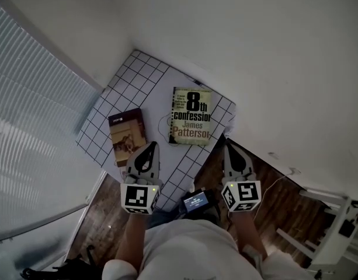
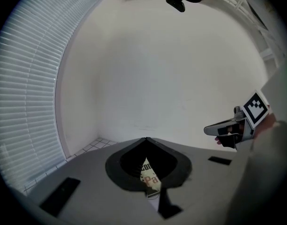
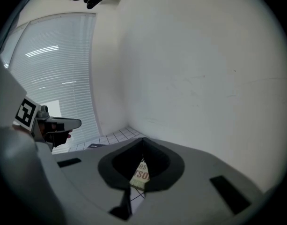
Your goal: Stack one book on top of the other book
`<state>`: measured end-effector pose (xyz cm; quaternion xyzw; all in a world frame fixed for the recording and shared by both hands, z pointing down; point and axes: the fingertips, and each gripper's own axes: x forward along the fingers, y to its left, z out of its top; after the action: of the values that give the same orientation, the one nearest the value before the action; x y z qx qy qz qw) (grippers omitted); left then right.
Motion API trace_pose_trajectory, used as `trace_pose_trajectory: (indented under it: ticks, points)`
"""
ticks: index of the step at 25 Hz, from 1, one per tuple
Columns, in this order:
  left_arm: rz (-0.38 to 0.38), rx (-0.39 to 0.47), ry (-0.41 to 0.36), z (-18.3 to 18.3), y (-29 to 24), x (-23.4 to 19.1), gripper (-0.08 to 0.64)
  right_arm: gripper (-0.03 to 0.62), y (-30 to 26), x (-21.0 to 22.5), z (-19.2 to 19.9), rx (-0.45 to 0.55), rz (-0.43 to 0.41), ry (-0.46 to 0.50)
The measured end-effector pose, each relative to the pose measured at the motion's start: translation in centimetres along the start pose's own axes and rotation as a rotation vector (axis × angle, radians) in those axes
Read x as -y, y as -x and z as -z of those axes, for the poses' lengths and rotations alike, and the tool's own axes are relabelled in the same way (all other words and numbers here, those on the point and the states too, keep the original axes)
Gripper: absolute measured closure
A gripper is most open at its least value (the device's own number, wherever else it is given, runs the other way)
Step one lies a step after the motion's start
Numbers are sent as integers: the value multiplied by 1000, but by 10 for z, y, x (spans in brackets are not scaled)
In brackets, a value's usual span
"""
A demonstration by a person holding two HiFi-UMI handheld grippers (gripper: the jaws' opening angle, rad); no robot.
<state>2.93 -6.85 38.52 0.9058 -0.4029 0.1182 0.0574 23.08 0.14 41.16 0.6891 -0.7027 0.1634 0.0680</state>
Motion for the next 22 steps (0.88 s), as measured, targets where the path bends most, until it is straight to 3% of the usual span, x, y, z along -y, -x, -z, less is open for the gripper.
trace_pose_trajectory:
  ticks: [8, 22]
  points:
    - [26, -22, 2, 7, -37, -15, 551, 584, -30, 9, 7, -32, 49, 2]
    - [89, -156, 11, 66, -85, -21, 551, 584, -68, 17, 53, -127, 93, -32]
